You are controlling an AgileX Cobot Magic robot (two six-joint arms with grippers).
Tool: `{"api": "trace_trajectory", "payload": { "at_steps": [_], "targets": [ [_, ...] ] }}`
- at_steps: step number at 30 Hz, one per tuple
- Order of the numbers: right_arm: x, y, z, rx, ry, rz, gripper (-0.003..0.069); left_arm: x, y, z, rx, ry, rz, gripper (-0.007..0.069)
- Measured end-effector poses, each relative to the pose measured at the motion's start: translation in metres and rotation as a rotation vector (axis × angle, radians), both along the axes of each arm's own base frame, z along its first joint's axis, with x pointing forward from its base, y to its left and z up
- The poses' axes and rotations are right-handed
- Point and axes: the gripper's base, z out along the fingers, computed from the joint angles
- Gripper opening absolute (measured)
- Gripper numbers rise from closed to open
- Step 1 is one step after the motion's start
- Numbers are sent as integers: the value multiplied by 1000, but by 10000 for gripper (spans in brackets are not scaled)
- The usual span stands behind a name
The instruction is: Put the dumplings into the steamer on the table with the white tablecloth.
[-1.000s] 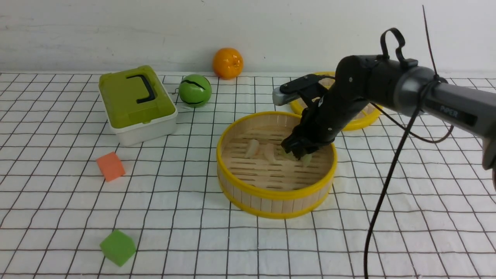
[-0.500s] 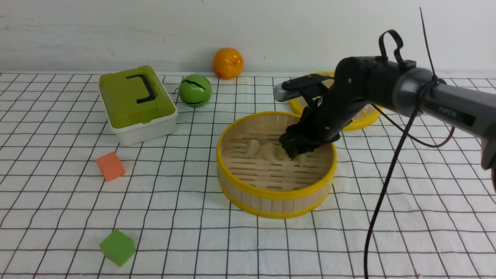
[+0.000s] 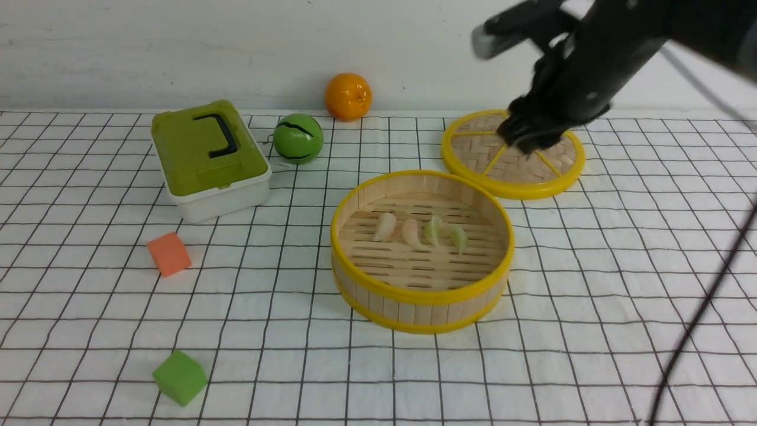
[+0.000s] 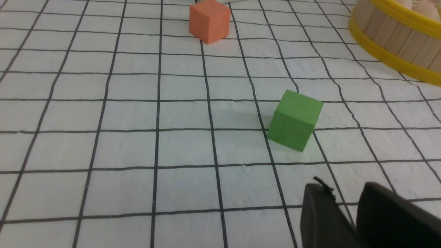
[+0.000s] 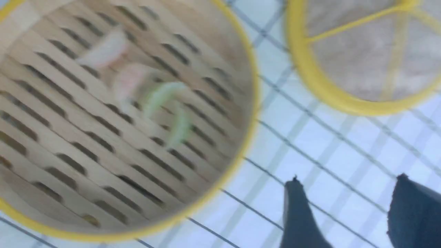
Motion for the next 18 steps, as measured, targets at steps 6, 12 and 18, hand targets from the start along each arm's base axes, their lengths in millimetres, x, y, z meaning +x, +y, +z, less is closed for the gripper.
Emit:
{"api": "trace_trajectory", "payload": {
  "at_steps": [6,12,18],
  "targets": [
    [-76,-67,100,-7,-251,-206,37,0,0,0,0,0,0,167],
    [-161,-113,117,169,-472,-364,-22,0,0,0,0,0,0,174],
    [-227,-113,48,379,-608,-308,-22,0,0,0,0,0,0,181]
  ]
}}
